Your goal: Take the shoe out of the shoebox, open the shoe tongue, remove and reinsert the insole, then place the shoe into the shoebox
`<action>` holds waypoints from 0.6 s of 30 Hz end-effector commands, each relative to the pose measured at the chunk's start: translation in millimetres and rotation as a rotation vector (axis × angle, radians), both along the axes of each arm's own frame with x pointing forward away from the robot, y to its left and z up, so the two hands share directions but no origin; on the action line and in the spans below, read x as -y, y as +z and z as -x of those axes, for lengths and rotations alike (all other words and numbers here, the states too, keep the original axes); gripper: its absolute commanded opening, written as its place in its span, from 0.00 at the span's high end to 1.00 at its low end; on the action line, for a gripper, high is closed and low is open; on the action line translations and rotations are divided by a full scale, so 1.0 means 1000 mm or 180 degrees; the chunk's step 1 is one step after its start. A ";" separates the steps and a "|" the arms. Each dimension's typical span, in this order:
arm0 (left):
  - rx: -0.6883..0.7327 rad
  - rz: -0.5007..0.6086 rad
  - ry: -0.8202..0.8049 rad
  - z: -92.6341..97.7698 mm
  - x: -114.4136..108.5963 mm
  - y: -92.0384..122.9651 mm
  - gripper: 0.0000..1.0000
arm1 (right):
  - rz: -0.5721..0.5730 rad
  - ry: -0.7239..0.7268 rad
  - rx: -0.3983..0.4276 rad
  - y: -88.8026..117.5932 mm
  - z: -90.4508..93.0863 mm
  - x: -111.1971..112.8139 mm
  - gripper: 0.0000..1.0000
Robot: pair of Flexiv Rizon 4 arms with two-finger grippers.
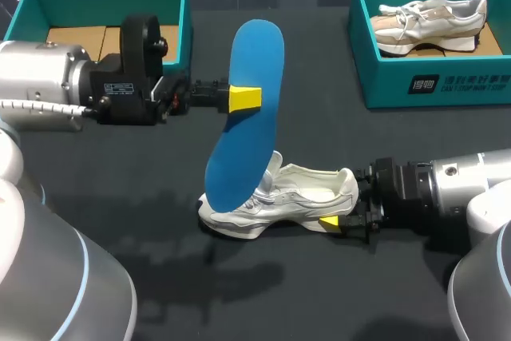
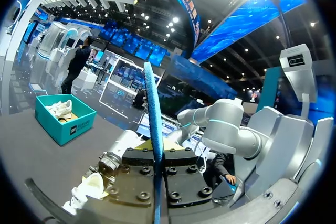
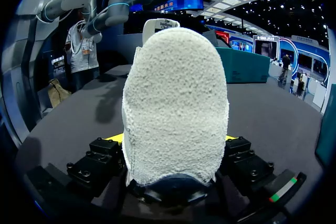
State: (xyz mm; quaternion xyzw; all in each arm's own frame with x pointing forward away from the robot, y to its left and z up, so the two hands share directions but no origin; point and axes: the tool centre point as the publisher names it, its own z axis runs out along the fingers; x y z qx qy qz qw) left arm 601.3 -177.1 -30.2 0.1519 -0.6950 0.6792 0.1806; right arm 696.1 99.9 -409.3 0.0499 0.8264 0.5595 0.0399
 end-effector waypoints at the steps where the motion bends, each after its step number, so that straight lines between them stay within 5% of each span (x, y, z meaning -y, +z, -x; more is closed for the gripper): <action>1: -0.0003 0.0017 0.0048 0.006 -0.002 -0.002 1.00 | 0.0015 -0.0004 0.0001 0.001 0.001 -0.001 1.00; 10: -0.0003 0.0017 0.0048 0.006 -0.002 -0.002 1.00 | 0.0043 -0.0020 -0.0018 0.000 0.001 0.001 1.00; 11: -0.0003 0.0017 0.0048 0.006 -0.002 -0.002 1.00 | 0.0056 -0.0035 -0.0026 0.000 0.001 0.002 0.89; 12: -0.0003 0.0017 0.0048 0.006 -0.002 -0.002 1.00 | 0.0063 -0.0041 -0.0027 0.001 0.002 0.003 0.53; 13: -0.0003 0.0017 0.0048 0.006 -0.002 -0.002 1.00 | 0.0079 -0.0058 -0.0008 0.001 0.002 0.004 0.00; 18: -0.0003 0.0017 0.0048 0.006 -0.002 -0.002 1.00 | 0.0195 -0.0144 -0.0035 0.003 0.007 0.013 0.00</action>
